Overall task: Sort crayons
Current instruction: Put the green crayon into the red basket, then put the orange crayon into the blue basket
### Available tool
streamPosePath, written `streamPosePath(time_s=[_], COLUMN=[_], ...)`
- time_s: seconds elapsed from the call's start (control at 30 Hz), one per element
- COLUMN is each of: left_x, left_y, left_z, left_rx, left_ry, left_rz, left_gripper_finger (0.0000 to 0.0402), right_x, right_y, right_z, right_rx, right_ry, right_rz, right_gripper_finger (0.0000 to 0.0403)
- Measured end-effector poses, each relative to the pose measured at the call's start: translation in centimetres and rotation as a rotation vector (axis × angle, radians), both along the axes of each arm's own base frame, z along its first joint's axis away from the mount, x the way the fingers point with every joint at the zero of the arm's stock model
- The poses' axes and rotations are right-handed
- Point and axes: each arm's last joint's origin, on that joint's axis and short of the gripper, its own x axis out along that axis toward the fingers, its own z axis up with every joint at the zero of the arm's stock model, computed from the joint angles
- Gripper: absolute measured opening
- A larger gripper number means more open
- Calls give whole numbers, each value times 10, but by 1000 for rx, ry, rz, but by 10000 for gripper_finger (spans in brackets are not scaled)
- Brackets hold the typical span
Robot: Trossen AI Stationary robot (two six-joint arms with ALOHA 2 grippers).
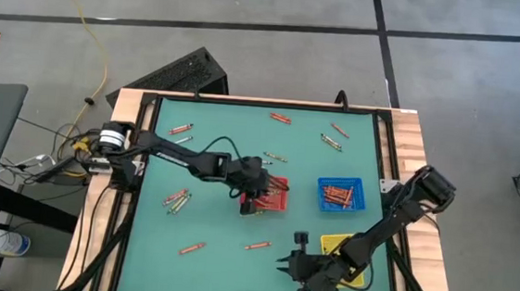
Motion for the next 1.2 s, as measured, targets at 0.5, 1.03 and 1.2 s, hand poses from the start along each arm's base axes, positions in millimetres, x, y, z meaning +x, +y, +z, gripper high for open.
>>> streamPosePath(time_s=[0.5, 1.03, 1.2], left_x=[-7, -66, -70], left_y=[7, 13, 15], left_z=[22, 85, 79], left_rx=[36, 248, 242], left_ry=[-5, 168, 214], left_rz=[-32, 75, 79], left_gripper_finger=[111, 112, 112], right_x=[5, 15, 14], right_y=[-17, -27, -23], right_z=[16, 19, 20], right_rx=[-13, 20, 35], right_ry=[-23, -49, -65], right_rz=[-62, -97, -86], right_gripper_finger=[82, 82, 82])
